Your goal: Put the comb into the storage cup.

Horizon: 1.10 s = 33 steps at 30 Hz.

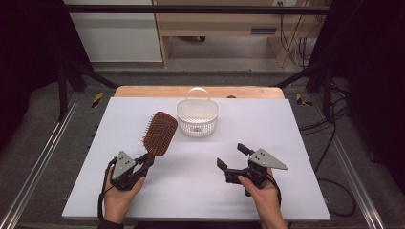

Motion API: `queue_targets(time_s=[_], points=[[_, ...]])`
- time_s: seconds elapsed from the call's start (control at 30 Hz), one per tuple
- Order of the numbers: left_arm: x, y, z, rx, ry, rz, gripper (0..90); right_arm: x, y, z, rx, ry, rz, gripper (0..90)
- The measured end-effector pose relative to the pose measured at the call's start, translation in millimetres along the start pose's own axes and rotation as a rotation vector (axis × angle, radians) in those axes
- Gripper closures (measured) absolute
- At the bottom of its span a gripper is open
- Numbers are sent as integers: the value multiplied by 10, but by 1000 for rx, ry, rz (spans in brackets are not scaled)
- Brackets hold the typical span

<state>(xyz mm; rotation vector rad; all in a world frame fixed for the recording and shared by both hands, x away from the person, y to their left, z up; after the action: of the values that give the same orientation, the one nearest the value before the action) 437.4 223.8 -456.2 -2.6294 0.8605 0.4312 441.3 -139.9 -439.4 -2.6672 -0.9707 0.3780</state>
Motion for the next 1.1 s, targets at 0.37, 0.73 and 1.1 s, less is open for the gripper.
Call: queue_targets(time_s=[0.37, 0.73, 1.1], points=[[7, 122, -64, 37, 25, 3, 725, 246, -261, -136, 23, 3, -32, 81], [40, 274, -102, 61, 38, 32, 725, 429, -416, -175, 65, -35, -65, 78], [59, 367, -139, 94, 45, 38, 725, 526, -523, -172, 72, -54, -84, 75]])
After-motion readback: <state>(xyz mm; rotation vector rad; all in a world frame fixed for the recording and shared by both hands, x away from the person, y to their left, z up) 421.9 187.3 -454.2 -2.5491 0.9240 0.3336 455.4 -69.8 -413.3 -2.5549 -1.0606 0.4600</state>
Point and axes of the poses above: each handheld gripper's, and its own axes: x roughly forward along the jaws, z roughly out of its underside, y roughly to its right, the point moved 2 cm from there along x, roughly forward along the jaws, and after that the axes turned 10 degrees about x, right-handed, at the moved point
